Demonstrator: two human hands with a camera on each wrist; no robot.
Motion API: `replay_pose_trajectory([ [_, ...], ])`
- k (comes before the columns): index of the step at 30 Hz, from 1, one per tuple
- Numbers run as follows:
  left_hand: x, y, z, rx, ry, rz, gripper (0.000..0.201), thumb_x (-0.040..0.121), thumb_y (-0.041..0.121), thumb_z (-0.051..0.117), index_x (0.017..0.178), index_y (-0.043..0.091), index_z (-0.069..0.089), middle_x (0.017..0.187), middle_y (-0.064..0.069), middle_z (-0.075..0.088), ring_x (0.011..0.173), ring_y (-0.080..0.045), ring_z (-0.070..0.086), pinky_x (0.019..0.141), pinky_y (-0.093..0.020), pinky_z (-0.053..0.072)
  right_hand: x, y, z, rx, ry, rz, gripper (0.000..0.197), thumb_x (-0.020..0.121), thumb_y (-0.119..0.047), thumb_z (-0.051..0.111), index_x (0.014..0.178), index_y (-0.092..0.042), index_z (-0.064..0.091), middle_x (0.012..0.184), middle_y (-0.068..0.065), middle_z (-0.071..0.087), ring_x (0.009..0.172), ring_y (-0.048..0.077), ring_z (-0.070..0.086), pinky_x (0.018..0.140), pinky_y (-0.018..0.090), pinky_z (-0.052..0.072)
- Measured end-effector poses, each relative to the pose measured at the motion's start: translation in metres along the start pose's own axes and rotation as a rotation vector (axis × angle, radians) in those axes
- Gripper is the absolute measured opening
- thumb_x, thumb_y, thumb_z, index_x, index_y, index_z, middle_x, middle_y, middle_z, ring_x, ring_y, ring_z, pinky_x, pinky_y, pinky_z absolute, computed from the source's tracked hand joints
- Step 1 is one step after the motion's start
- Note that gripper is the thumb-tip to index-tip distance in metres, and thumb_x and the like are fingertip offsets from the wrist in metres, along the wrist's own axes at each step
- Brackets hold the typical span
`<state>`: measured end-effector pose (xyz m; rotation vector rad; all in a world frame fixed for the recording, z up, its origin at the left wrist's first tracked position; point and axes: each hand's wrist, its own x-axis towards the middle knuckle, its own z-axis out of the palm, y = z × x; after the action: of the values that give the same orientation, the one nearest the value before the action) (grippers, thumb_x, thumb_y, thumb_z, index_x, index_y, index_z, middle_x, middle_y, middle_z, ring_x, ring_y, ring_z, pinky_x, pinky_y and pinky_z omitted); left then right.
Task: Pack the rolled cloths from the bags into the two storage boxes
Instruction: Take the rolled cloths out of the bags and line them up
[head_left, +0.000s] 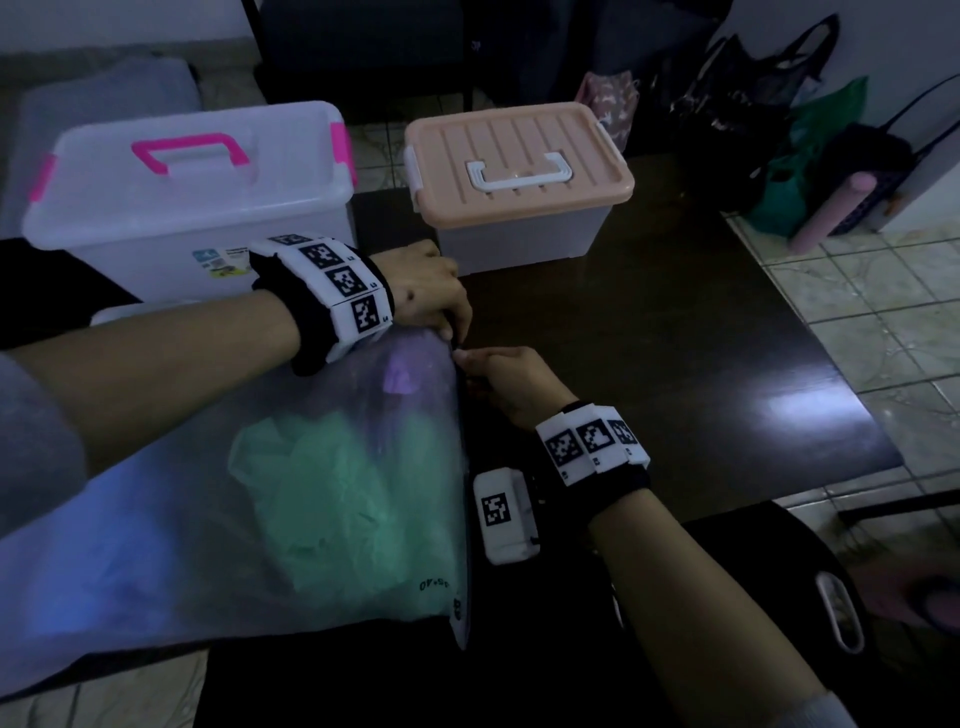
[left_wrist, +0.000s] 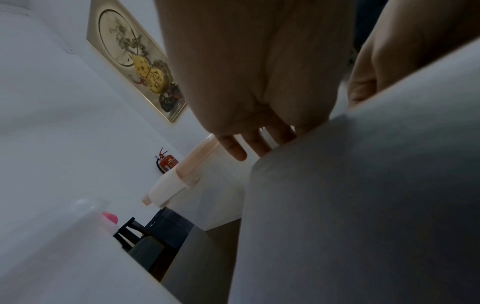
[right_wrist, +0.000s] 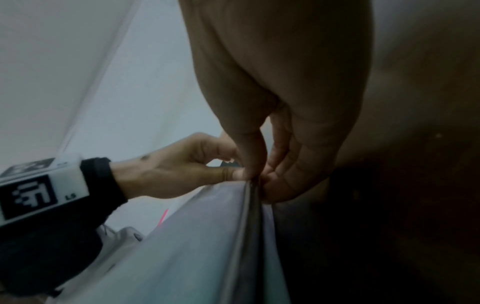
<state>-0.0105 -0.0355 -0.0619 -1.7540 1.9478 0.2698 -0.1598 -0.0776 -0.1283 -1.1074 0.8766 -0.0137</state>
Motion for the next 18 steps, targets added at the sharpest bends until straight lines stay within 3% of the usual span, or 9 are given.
replay_pose_trajectory([
  [7,0.003,-0.003,0.006,-0.002,0.046,-0.011,0.016,0.091,0.039,0.051,0.100,0.035,0.064,0.106,0.013,0.060,0.105,-0.011,0.038,0.104,-0.035,0.023,0.002,0.002,0.004,0.019,-0.027,-0.018,0.010,0.090,-0.012,0.059,0.096,-0.006,0.066,0.092,0.010,0.065,0.080,0.017,0.060,0.078,0.030,0.052],
  [12,0.002,-0.006,0.015,-0.039,0.112,-0.016,0.021,0.093,0.042,0.046,0.103,0.036,0.063,0.107,0.016,0.060,0.104,-0.009,0.040,0.103,-0.033,0.022,0.006,-0.001,0.003,-0.025,0.052,-0.048,0.033,0.081,-0.030,0.072,0.102,-0.005,0.067,0.086,0.006,0.066,0.075,0.016,0.060,0.074,0.029,0.054],
  [18,0.003,-0.009,0.024,-0.100,0.201,-0.045,0.018,0.090,0.041,0.052,0.099,0.034,0.067,0.103,0.019,0.062,0.095,-0.003,0.038,0.097,-0.030,0.022,0.006,-0.010,0.004,-0.217,0.059,-0.043,0.026,0.085,-0.024,0.068,0.103,-0.004,0.065,0.086,0.006,0.065,0.075,0.014,0.061,0.067,0.025,0.051],
])
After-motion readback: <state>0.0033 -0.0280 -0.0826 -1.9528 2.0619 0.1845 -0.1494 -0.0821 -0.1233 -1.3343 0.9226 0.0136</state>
